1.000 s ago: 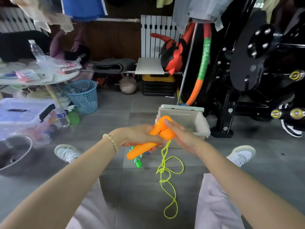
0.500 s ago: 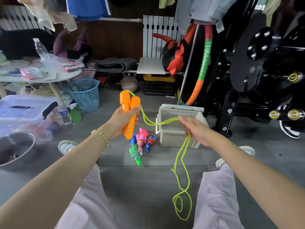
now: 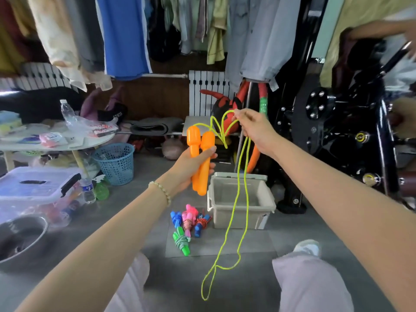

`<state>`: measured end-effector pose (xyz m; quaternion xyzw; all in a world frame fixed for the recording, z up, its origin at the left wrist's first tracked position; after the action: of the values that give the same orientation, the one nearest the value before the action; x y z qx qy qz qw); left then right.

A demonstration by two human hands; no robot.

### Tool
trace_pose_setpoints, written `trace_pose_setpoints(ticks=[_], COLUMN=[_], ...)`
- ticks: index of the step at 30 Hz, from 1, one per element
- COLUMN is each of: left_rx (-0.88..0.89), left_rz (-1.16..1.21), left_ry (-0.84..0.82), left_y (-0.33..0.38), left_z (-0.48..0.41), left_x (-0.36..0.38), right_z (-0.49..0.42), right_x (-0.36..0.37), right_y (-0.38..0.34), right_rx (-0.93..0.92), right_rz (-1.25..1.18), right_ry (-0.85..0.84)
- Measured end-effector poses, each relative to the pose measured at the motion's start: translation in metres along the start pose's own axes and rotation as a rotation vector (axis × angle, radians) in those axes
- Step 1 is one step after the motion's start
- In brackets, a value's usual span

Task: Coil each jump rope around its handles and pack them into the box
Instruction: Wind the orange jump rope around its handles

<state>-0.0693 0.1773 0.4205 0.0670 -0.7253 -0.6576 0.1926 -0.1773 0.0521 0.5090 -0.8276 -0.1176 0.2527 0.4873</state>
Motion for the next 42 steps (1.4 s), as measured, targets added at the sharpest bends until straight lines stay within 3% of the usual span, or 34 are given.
trace_pose_setpoints(ticks=[5, 9, 19, 29, 37, 42], left_rx=[-0.054, -0.114, -0.342, -0.402, -0.400, -0.329], left_rz=[0.030, 0.048, -0.062, -0.030, -0.111, -0.173], left_ry=[-0.089, -0.142, -0.178, -0.443, -0.306, -0.129], left_y=[-0.007, -0.033, -0.135, -0.165, -0.178, -0.177], left_z=[-0.007, -0.016, -0.028, -0.060, -0.082, -0.085], left_x=[0.018, 0.021, 0.010, 0.015, 0.002, -0.006], right_z=[0.006, 0.015, 0.053, 0.040, 0.027, 0.021], right_x=[-0.006, 0.002, 0.086, 0.099, 0.091, 0.081], right_y=[0.018, 0.076, 0.137, 0.195, 0.208, 0.210], right_rx=[0.039, 0.196, 0.197, 0.246, 0.168, 0.157], right_rz=[0.073, 0.197, -0.101, -0.211, -0.106, -0.042], right_ry=[0.010, -0.019, -0.266, -0.351, -0.220, -0.197])
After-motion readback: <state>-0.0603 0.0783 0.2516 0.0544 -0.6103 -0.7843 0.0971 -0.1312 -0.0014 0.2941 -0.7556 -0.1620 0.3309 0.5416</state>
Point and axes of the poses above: each hand's wrist, its own z-axis away from the middle knuckle, its own x-axis out of the palm, y = z × x, the point moved 9 cm from there along -z, towards the middle knuckle, and after that the axes turned 1 degree about z, right-handed, at the moved point
